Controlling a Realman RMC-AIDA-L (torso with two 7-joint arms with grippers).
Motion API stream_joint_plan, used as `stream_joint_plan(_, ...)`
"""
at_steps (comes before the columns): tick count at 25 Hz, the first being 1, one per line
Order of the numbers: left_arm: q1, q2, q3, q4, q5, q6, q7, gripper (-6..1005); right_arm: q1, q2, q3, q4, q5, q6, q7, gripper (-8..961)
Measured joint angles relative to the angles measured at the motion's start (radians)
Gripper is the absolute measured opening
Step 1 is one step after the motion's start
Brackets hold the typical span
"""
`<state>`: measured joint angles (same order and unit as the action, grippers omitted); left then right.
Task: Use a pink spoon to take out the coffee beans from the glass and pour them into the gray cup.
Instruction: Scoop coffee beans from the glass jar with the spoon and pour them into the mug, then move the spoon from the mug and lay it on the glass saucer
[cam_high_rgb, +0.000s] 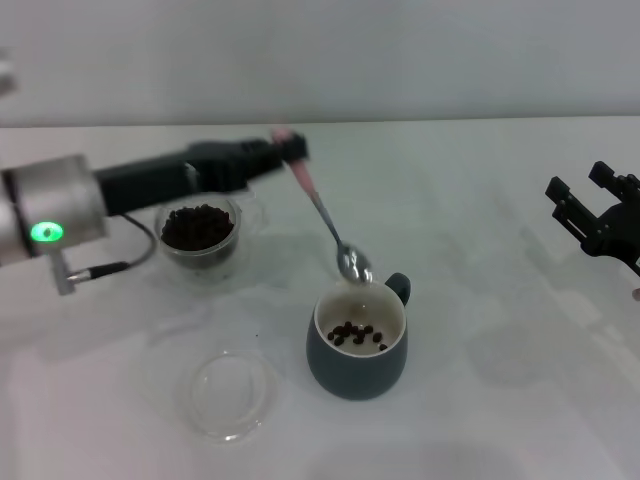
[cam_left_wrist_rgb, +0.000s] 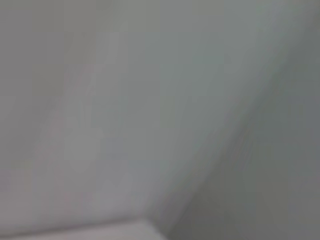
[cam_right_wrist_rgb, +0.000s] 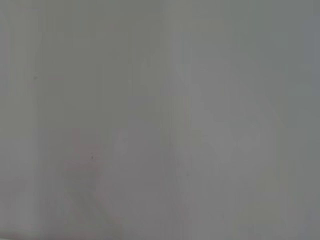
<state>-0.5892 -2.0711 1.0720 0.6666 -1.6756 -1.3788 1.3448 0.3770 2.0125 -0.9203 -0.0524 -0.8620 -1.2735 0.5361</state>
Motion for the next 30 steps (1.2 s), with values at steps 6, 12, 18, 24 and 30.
stream_joint_plan(6,0.14,0.003,-0.122,-0.042,-0.099,-0.086,-0.017,127,0.006,0.0,0.0,-0.005,0.0,0.008,-0.004,668)
stream_joint_plan(12,0.283,0.031,-0.212,-0.204,-0.105,-0.124,-0.024,126,0.01,0.0,0.022,-0.014,0.0,0.013,-0.005,669)
stream_joint_plan(18,0.387,0.037,-0.229,-0.258,-0.097,-0.111,0.001,126,0.013,-0.001,0.026,-0.034,0.0,0.017,-0.005,668)
stream_joint_plan(24,0.383,0.033,-0.226,-0.3,-0.053,-0.053,0.036,127,0.021,-0.001,0.026,-0.049,0.0,0.02,-0.005,668)
stream_joint_plan(30,0.326,0.014,-0.222,-0.333,0.01,0.041,0.05,127,0.022,0.0,0.026,-0.051,0.0,0.018,-0.005,668)
